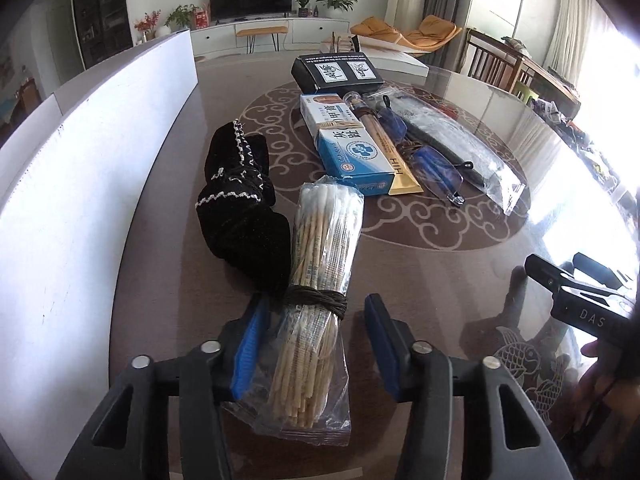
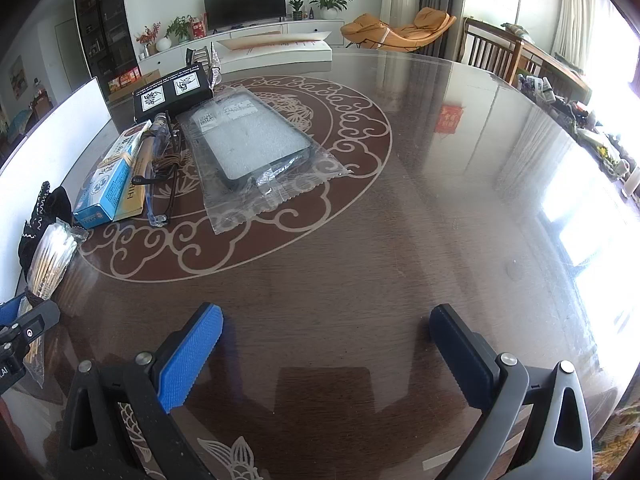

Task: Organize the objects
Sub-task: 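Grasp the bagged bundle of wooden sticks with the left tool and lift, then grasp the blue-framed glasses with the right tool while the left tool holds the stick bundle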

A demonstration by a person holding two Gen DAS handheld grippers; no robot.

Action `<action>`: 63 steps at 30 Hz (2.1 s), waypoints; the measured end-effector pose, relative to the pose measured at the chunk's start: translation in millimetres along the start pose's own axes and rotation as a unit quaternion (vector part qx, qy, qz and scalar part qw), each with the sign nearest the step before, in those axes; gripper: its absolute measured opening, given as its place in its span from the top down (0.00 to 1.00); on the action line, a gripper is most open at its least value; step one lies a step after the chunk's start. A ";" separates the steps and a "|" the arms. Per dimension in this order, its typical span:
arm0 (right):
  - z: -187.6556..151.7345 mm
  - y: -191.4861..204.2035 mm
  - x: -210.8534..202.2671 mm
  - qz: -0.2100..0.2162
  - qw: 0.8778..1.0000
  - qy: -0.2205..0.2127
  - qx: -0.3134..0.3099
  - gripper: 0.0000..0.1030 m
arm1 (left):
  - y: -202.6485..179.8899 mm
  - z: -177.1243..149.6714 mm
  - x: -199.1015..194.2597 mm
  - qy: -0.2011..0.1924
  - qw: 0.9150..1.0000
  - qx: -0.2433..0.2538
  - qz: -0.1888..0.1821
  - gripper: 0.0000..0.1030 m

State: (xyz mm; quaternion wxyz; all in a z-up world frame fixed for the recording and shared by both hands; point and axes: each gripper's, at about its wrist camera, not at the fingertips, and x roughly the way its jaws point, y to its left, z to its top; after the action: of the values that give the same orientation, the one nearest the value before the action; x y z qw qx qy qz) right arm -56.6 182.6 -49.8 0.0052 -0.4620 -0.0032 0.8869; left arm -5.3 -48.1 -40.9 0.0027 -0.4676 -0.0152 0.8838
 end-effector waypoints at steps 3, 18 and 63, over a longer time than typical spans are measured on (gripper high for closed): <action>0.0 0.0 0.0 0.000 1.000 0.000 0.000 0.00 | -0.9 -17.2 -12.3 -0.006 1.000 0.003 -0.010 0.71; 0.0 0.0 -0.2 0.000 1.000 0.000 0.000 0.00 | -13.6 -35.4 -19.8 -0.011 0.999 0.039 -0.004 0.35; 14.3 34.4 -17.3 0.125 0.990 -0.041 -0.056 0.02 | 23.7 -10.6 5.9 -0.008 0.998 -0.035 0.046 0.00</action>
State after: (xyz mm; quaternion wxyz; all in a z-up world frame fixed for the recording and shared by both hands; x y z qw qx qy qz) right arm -58.6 147.9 -27.8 -0.1320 -0.4218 0.0048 0.8970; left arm 0.3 -71.4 -52.5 -0.0545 -0.4606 -0.0245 0.8856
